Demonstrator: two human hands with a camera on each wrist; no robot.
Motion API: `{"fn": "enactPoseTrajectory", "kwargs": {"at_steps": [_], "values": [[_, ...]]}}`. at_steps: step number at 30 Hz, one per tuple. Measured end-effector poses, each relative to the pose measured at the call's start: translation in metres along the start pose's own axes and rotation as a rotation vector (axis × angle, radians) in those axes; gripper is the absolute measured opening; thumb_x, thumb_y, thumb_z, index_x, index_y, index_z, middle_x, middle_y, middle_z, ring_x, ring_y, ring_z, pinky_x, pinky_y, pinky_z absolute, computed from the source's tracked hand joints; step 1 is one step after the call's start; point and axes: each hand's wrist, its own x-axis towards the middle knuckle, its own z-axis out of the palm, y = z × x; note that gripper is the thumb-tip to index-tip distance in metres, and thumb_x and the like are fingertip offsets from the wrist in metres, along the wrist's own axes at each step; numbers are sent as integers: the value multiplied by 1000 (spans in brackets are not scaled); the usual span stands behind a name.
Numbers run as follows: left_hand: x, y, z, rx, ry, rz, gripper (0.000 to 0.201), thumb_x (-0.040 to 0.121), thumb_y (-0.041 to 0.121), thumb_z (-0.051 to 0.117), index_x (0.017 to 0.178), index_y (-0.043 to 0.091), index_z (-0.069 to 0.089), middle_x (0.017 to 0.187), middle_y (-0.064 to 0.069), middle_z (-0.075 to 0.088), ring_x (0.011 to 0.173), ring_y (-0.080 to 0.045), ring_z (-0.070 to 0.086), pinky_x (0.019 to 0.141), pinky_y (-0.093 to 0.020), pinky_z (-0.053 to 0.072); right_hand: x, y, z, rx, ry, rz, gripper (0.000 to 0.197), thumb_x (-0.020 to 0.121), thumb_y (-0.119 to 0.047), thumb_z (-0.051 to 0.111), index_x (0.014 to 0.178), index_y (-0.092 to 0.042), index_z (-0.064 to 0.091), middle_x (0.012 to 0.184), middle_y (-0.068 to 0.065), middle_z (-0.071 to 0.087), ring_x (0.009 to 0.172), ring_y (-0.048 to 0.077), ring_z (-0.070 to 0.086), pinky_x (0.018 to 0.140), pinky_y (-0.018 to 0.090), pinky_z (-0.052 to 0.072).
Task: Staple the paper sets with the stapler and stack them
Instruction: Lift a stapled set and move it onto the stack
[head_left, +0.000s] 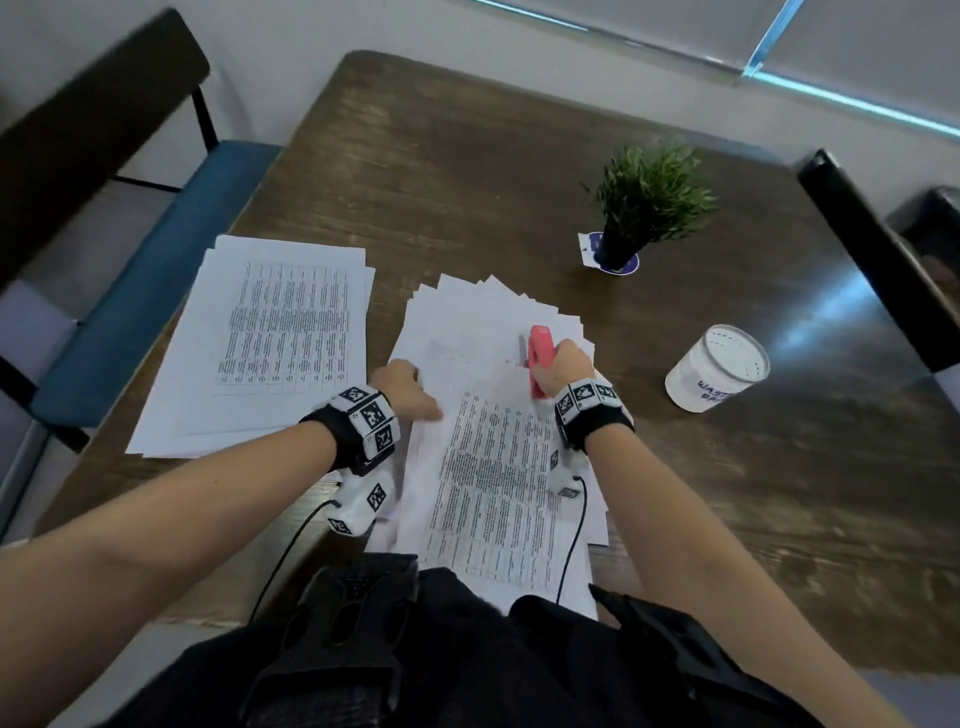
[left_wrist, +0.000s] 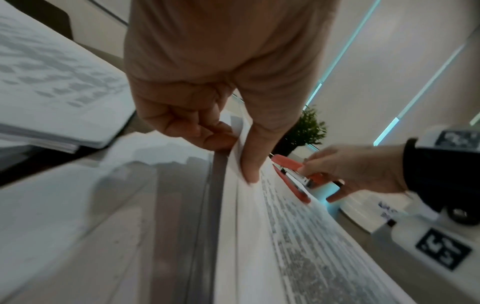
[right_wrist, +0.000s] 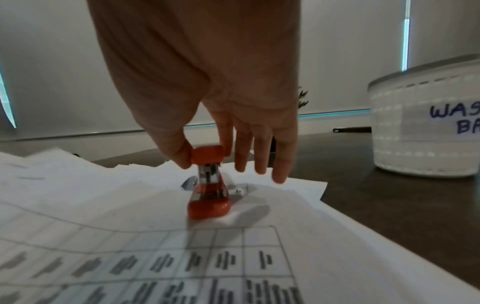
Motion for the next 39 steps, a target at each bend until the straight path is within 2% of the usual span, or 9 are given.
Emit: {"fn": "enactPoseTrajectory", "kwargs": {"at_steps": [5,10,14,21,26,30,33,36,39], "values": [[-2,-5,-3,-85,31,69,28,69,18,84,83,22,60,77,6,56,79,-14,54,68,-22,40,4,-3,4,22,0,26,56,96,-50,46,112,2,55,108,21,64,100,38,62,71,32,40],[-6,18,9,-23,12,97,28,81,27,77,85,11,54,91,-5,59,87,-21,56,57,-24,40,10,-3,6,-28,27,41,34,97,-31,50,112,0,56,114,20,62,103,36,61,76,35,46],[-1,26,13,-90,79,125,29,84,16,72,108,2,62,115,-14,66,107,-29,61,79,-27,46,4,-4,-2,62,102,43,32,100,-27,48,115,0,53,120,20,56,108,37,58,83,38,45],[3,39,13,-304,285,30,47,85,17,70,123,-2,49,124,-17,58,117,-33,54,90,-33,45,-21,-7,-28,329,264,-81,29,99,-18,48,123,-2,51,120,17,58,110,32,55,90,35,40],[9,33,14,-455,188,-46,63,71,10,80,126,9,48,88,2,65,97,-23,67,87,-38,57,-46,4,-15,288,117,-119,25,97,-19,51,117,-4,56,111,14,63,101,30,61,88,39,49],[18,26,9,-376,105,-40,72,75,13,77,138,11,43,113,-10,68,102,-27,66,86,-39,57,-57,14,8,149,-27,-109,26,98,-19,51,117,-4,56,113,12,64,101,30,61,86,37,47],[23,16,16,-271,92,26,61,76,32,74,130,9,55,112,-12,70,97,-30,69,88,-41,56,-64,17,19,101,-61,-104,26,97,-19,54,117,-3,56,114,12,63,100,29,61,82,34,45],[17,14,17,-199,152,68,40,85,19,71,123,8,63,101,-13,73,92,-26,69,89,-34,54,-65,17,24,54,-43,-90,25,94,-21,57,115,-6,55,111,10,62,95,26,60,79,33,46],[16,8,20,-119,-18,53,23,85,13,71,108,12,67,76,-5,73,62,-7,69,70,-20,56,-64,15,23,-74,-39,-102,29,90,-26,60,112,-8,53,109,9,62,97,27,60,87,40,50]]}}
